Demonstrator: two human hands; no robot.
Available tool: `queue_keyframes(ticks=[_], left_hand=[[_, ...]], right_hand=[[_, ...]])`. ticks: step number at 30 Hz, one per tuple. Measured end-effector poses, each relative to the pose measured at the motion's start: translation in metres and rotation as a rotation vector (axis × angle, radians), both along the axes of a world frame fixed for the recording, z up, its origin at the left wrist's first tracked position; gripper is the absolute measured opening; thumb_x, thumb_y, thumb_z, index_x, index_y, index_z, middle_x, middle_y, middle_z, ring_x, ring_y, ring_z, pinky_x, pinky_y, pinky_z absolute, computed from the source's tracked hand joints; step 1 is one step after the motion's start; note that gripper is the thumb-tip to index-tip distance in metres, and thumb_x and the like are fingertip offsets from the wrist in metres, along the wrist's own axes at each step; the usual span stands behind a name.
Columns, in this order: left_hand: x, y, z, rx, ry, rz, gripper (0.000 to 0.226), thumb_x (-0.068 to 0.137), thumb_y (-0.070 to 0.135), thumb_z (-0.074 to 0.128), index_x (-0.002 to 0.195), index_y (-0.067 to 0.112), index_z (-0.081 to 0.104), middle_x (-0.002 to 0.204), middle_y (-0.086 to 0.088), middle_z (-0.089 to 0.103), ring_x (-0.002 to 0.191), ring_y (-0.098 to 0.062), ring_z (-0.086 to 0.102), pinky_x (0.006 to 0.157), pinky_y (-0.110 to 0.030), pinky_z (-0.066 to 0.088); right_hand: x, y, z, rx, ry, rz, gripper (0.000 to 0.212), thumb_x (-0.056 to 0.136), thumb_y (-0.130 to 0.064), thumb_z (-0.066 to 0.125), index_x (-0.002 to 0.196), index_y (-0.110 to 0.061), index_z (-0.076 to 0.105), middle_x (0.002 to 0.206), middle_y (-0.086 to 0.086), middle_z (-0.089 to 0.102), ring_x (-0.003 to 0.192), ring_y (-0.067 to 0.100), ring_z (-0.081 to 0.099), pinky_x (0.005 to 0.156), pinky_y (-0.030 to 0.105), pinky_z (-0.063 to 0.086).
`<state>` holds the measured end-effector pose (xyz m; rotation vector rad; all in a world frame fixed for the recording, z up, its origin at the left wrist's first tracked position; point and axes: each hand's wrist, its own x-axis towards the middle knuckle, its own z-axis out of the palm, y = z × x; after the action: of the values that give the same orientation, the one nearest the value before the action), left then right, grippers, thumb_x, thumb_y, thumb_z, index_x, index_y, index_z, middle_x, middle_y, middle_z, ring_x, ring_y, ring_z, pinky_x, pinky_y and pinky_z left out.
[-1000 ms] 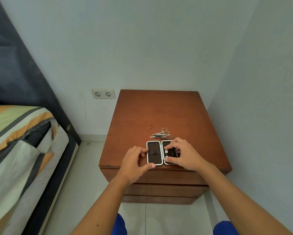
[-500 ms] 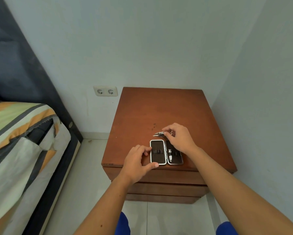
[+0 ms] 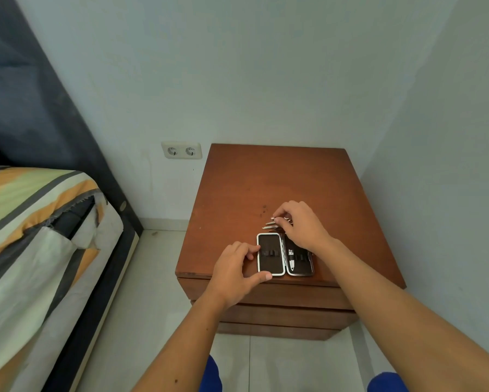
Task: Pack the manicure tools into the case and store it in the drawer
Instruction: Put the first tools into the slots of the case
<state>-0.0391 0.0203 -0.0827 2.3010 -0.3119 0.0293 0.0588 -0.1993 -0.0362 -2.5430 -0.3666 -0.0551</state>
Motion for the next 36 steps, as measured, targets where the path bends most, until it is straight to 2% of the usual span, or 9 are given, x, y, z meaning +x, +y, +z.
queue_keyframes(ticks=[4, 8, 13, 20, 24, 28, 31, 34, 36], left_hand=[[0.0, 0.0, 0.002, -0.002, -0.001, 0.005, 0.062, 0.079, 0.056, 0.082, 0.13, 0.031, 0.059, 0.111, 0.017, 0.056, 0.104, 0.003, 0.048, 0.081, -0.016, 0.042], [0.0, 0.0, 0.003, 0.0, 0.003, 0.01, 0.06, 0.079, 0.054, 0.083, 0.129, 0.03, 0.06, 0.111, 0.015, 0.057, 0.102, -0.001, 0.05, 0.084, -0.024, 0.049], [-0.001, -0.001, 0.003, 0.007, 0.001, 0.007, 0.06, 0.079, 0.054, 0.083, 0.128, 0.03, 0.06, 0.111, 0.014, 0.057, 0.102, -0.003, 0.05, 0.084, -0.027, 0.05], [-0.001, -0.001, 0.004, 0.013, 0.004, 0.003, 0.06, 0.079, 0.055, 0.083, 0.129, 0.03, 0.06, 0.111, 0.014, 0.057, 0.102, -0.002, 0.049, 0.084, -0.024, 0.048], [-0.002, -0.002, 0.004, 0.015, 0.003, 0.01, 0.061, 0.079, 0.055, 0.082, 0.13, 0.03, 0.06, 0.111, 0.015, 0.057, 0.102, -0.002, 0.049, 0.082, -0.021, 0.046], [-0.002, -0.002, 0.004, 0.019, -0.006, 0.014, 0.061, 0.079, 0.055, 0.083, 0.13, 0.03, 0.061, 0.11, 0.016, 0.056, 0.101, -0.001, 0.049, 0.079, -0.015, 0.041], [-0.001, -0.002, 0.003, 0.024, -0.009, 0.014, 0.061, 0.079, 0.056, 0.082, 0.13, 0.03, 0.06, 0.11, 0.017, 0.055, 0.102, 0.003, 0.047, 0.078, -0.014, 0.04], [-0.001, -0.001, 0.001, 0.024, -0.003, 0.014, 0.061, 0.079, 0.057, 0.082, 0.131, 0.032, 0.059, 0.111, 0.019, 0.054, 0.104, 0.003, 0.047, 0.08, -0.016, 0.042], [-0.001, -0.001, 0.0, 0.027, 0.002, 0.012, 0.062, 0.079, 0.057, 0.081, 0.131, 0.032, 0.059, 0.113, 0.018, 0.055, 0.105, 0.002, 0.048, 0.083, -0.021, 0.047]], right_hand=[[-0.011, -0.013, 0.005, 0.311, 0.055, -0.123, 0.01, 0.095, -0.026, 0.075, 0.094, -0.029, 0.066, 0.09, -0.012, 0.07, 0.083, 0.009, 0.063, 0.074, 0.026, 0.048], [-0.024, -0.031, 0.006, 0.422, 0.166, -0.11, 0.02, 0.09, -0.022, 0.082, 0.105, -0.031, 0.074, 0.092, -0.003, 0.073, 0.081, 0.012, 0.067, 0.081, 0.034, 0.059], [-0.038, -0.05, -0.002, 0.38, 0.223, -0.143, 0.018, 0.082, -0.026, 0.089, 0.097, -0.031, 0.079, 0.087, -0.005, 0.078, 0.079, 0.01, 0.068, 0.083, 0.036, 0.059], [-0.049, -0.055, -0.013, 0.357, 0.21, -0.169, 0.021, 0.077, -0.032, 0.093, 0.091, -0.032, 0.079, 0.08, -0.007, 0.077, 0.068, 0.002, 0.06, 0.069, 0.02, 0.05], [-0.056, -0.054, -0.014, 0.296, 0.172, -0.109, 0.022, 0.075, -0.031, 0.094, 0.089, -0.032, 0.076, 0.076, -0.01, 0.073, 0.061, 0.004, 0.052, 0.062, 0.021, 0.045], [-0.064, -0.057, -0.013, 0.126, 0.04, 0.018, 0.025, 0.083, -0.032, 0.088, 0.104, -0.025, 0.076, 0.088, -0.014, 0.061, 0.069, 0.004, 0.055, 0.068, 0.019, 0.043], [-0.07, -0.057, -0.012, -0.046, -0.006, 0.088, 0.027, 0.093, -0.038, 0.077, 0.115, -0.022, 0.075, 0.107, -0.012, 0.052, 0.082, 0.005, 0.055, 0.079, 0.027, 0.049], [-0.075, -0.061, -0.011, -0.059, 0.025, 0.085, 0.032, 0.094, -0.043, 0.075, 0.119, -0.024, 0.073, 0.109, -0.014, 0.049, 0.087, 0.006, 0.057, 0.082, 0.027, 0.05], [-0.077, -0.067, -0.012, -0.033, 0.049, 0.092, 0.038, 0.09, -0.045, 0.078, 0.123, -0.025, 0.073, 0.107, -0.015, 0.05, 0.085, 0.002, 0.056, 0.079, 0.018, 0.045]])
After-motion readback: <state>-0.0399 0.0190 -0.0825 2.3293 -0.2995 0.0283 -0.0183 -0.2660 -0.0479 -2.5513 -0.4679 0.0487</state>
